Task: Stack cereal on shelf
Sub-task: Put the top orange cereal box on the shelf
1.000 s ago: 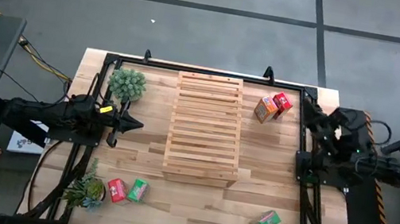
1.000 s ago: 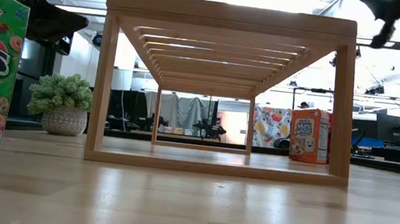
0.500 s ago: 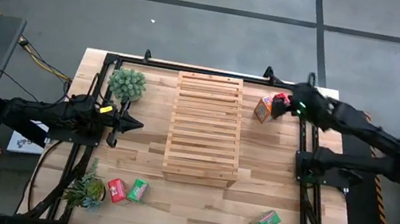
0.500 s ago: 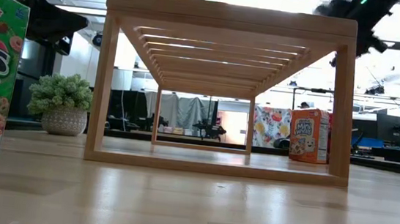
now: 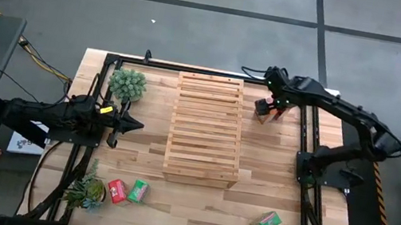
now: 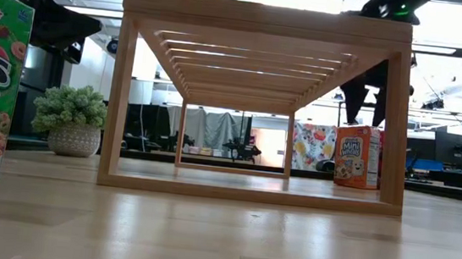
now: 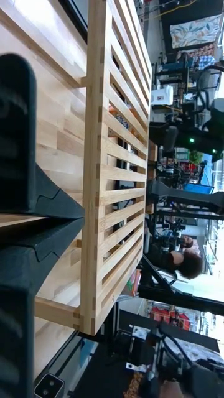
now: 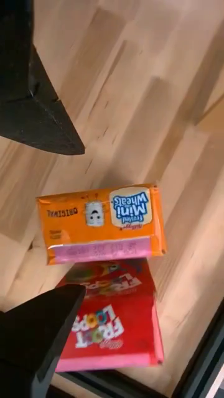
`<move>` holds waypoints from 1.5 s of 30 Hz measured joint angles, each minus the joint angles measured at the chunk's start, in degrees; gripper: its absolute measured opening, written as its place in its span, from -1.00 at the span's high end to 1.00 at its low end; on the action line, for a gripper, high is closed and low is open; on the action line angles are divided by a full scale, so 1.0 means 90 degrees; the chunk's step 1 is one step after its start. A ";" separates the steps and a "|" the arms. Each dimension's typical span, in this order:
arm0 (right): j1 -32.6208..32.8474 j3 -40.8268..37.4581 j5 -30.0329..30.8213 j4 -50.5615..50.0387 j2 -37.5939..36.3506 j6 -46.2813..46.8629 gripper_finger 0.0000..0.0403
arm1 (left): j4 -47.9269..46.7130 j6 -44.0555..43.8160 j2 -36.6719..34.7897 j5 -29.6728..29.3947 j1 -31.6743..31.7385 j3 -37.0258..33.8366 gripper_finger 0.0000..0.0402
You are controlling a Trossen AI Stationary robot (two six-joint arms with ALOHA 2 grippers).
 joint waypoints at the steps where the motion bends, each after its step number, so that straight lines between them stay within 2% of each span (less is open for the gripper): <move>1: 0.0002 0.0000 0.0003 0.0011 0.0064 -0.0049 -0.74 | 0.0000 0.0000 -0.0001 0.0000 -0.0001 0.0001 1.00; 7: 0.0001 0.0002 0.0223 0.0119 0.0378 -0.0273 -0.73 | 0.0000 0.0001 -0.0002 0.0000 -0.0001 0.0001 1.00; 11: 0.0001 0.0003 0.0191 0.0143 0.0599 -0.0265 -0.61 | 0.0000 0.0000 -0.0002 0.0000 0.0000 0.0001 1.00; 17: 0.0001 0.0002 0.0193 0.0234 0.0804 -0.0234 -0.32 | 0.0000 0.0000 0.0000 0.0000 -0.0002 -0.0001 1.00; 23: 0.0001 0.0004 0.0177 0.0125 0.0656 -0.0109 0.09 | 0.0000 0.0001 -0.0001 0.0000 0.0000 -0.0001 1.00; 28: 0.0004 0.0219 -0.0320 -0.0478 0.0247 0.0009 0.38 | 0.0000 0.0000 -0.0002 0.0000 -0.0001 0.0001 1.00; 32: 0.0107 0.0933 -0.0914 -0.1840 -0.0127 -0.0048 0.45 | 0.0000 0.0001 -0.0001 0.0000 -0.0001 0.0001 1.00; 36: 0.0325 0.2180 -0.1557 -0.3590 -0.0272 -0.0171 0.45 | 0.0000 0.0001 -0.0001 0.0000 -0.0002 -0.0001 1.00; 40: 0.0688 0.3363 -0.2303 -0.3061 -0.0489 0.0276 0.45 | 0.0000 0.0000 -0.0002 -0.0002 -0.0002 0.0001 1.00; 42: 0.0952 0.3991 -0.2131 -0.2513 -0.0445 0.0678 0.45 | -0.0001 0.0000 0.0000 -0.0001 -0.0002 0.0000 1.00; 45: 0.1338 0.4788 -0.0843 -0.2406 -0.0109 0.1147 0.46 | -0.0002 0.0000 0.0000 -0.0002 -0.0002 0.0000 1.00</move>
